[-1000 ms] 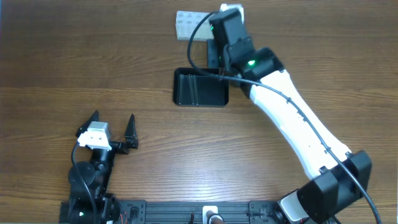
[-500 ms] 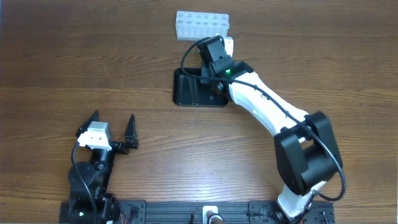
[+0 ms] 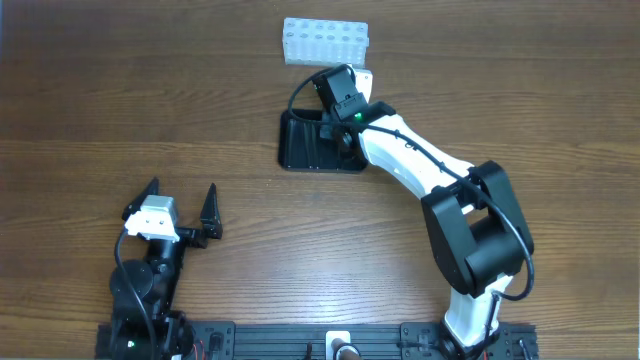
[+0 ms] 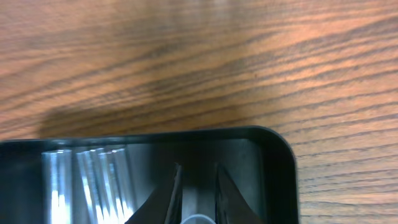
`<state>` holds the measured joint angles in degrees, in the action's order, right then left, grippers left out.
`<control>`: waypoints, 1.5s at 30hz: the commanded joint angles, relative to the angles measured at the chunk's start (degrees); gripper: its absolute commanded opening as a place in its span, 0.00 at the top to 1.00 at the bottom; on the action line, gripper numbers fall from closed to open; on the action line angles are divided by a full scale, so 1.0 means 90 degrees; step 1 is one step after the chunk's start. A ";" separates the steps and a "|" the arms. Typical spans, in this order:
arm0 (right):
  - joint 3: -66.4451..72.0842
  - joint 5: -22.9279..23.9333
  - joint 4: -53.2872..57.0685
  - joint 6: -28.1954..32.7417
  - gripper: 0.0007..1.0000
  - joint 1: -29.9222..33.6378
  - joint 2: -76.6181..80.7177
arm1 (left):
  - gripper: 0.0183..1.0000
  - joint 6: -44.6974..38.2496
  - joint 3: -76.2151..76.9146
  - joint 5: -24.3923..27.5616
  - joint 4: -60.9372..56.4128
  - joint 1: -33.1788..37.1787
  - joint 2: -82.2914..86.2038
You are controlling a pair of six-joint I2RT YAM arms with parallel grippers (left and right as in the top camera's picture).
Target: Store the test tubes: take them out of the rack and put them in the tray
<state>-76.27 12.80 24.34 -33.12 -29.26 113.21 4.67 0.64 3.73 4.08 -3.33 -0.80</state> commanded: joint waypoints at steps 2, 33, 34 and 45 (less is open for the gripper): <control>0.0017 -0.0068 -0.0109 -0.0075 0.85 -0.0044 0.0102 | 0.00 -0.0095 -0.0034 0.0083 0.0007 0.0039 0.0046; 0.2720 -0.0078 -0.0658 0.4005 0.01 0.3004 -0.7980 | 0.00 -0.0095 -0.0034 0.0083 0.0007 0.0039 0.0046; 0.3079 -0.0080 -0.0806 0.4141 0.01 0.3002 -0.8318 | 0.00 -0.0095 -0.0034 0.0083 0.0007 0.0039 0.0046; 0.6394 0.0036 -0.1630 0.4092 0.01 0.3004 -1.1115 | 0.00 -0.0095 -0.0034 0.0083 0.0007 0.0039 0.0046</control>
<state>-23.00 12.60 11.11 3.44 -2.55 16.40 4.67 0.64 3.73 4.08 -3.36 -0.78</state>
